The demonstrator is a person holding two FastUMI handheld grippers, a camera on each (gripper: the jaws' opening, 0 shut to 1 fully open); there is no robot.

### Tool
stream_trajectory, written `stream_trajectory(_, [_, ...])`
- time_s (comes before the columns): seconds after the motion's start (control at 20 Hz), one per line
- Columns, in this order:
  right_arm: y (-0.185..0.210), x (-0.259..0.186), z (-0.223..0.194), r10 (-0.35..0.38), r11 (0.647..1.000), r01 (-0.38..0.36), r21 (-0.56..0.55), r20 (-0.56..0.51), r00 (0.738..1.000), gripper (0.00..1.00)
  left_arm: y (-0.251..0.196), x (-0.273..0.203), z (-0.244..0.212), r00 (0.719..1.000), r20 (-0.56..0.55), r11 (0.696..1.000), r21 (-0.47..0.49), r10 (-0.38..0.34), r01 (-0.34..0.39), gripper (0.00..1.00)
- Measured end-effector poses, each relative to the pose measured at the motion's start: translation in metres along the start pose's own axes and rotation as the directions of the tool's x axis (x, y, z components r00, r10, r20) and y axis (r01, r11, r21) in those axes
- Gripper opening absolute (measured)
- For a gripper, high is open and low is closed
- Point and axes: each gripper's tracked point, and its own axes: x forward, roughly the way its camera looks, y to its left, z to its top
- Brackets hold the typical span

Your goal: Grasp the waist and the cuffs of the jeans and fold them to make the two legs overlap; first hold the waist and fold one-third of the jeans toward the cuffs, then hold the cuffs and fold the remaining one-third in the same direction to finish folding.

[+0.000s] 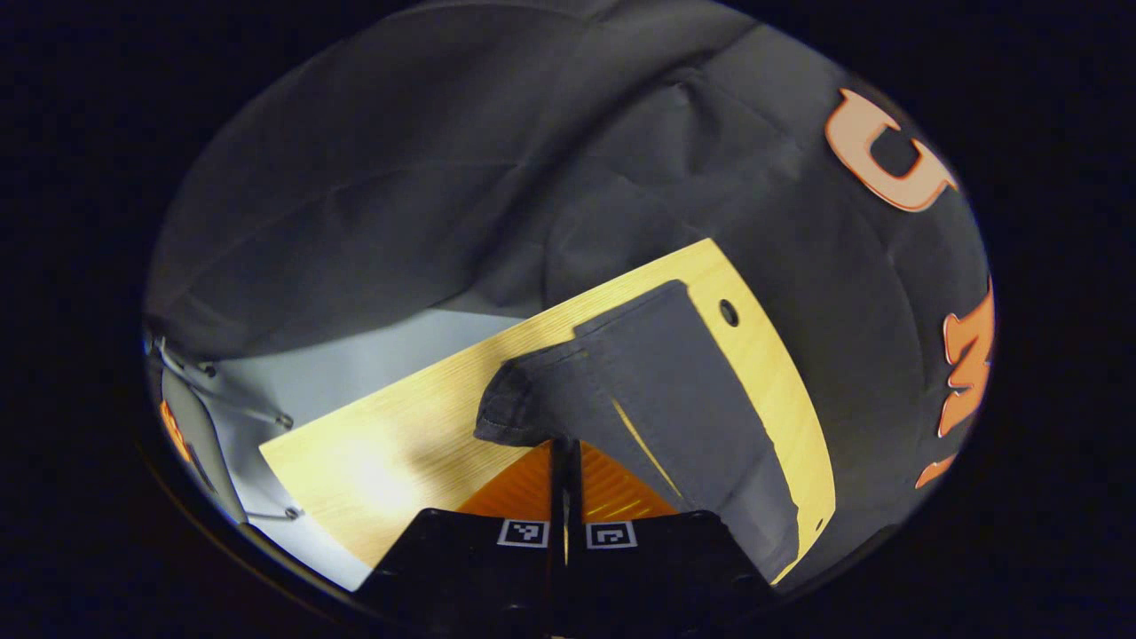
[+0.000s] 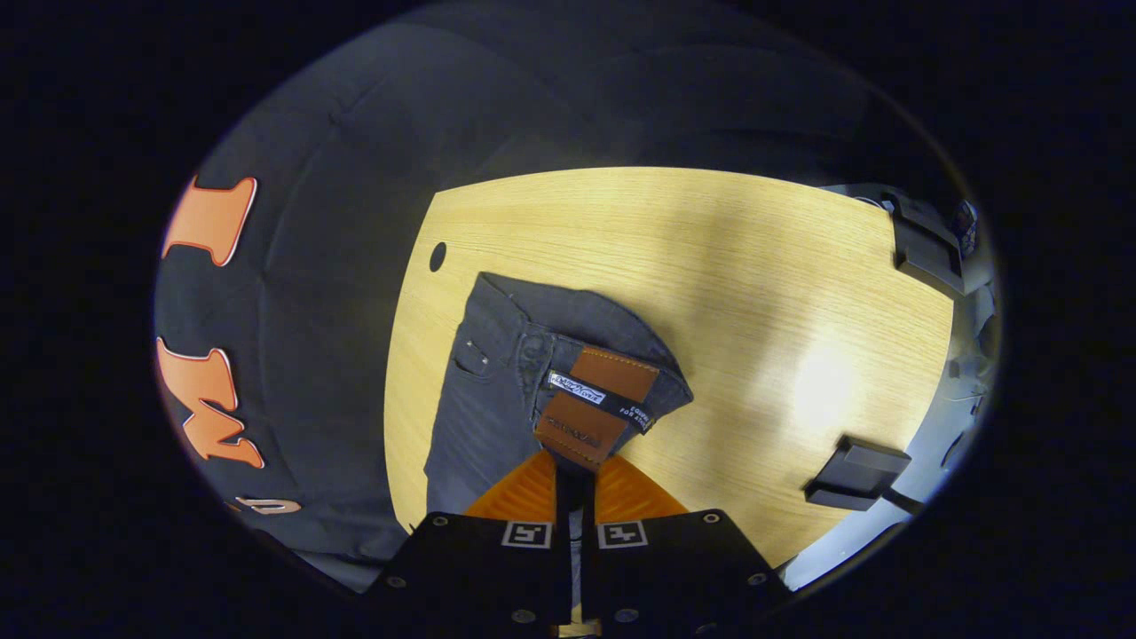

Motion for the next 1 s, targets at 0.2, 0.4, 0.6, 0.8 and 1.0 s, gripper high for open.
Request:
stream_trajectory(0.2, [0.028,-0.006,0.007,0.017,1.0,-0.017,0.011,-0.002,1.0,0.05,-0.029,0.013,0.034,0.999,0.013,0.993,0.112,-0.044,0.042,0.01])
stream_trajectory(0.4, [0.051,-0.005,0.01,0.006,1.0,-0.006,0.023,0.037,0.999,0.05,-0.048,0.041,0.064,0.998,0.006,0.977,0.204,-0.065,0.062,0.01])
stream_trajectory(0.6, [0.062,0.003,0.004,-0.04,0.999,0.04,0.014,0.064,0.997,0.05,-0.069,0.081,0.089,0.997,-0.017,0.951,0.298,-0.076,0.078,0.01])
stream_trajectory(0.8, [0.065,0.002,0.003,-0.072,0.997,0.072,-0.002,0.074,0.995,0.05,-0.034,0.088,0.039,0.963,-0.26,0.965,0.264,0.072,-0.001,0.01])
stream_trajectory(1.0, [0.065,0.004,0.004,-0.07,0.997,0.071,-0.018,0.043,0.997,0.05,-0.031,0.103,0.018,0.944,-0.292,0.972,0.216,0.153,-0.091,0.41])
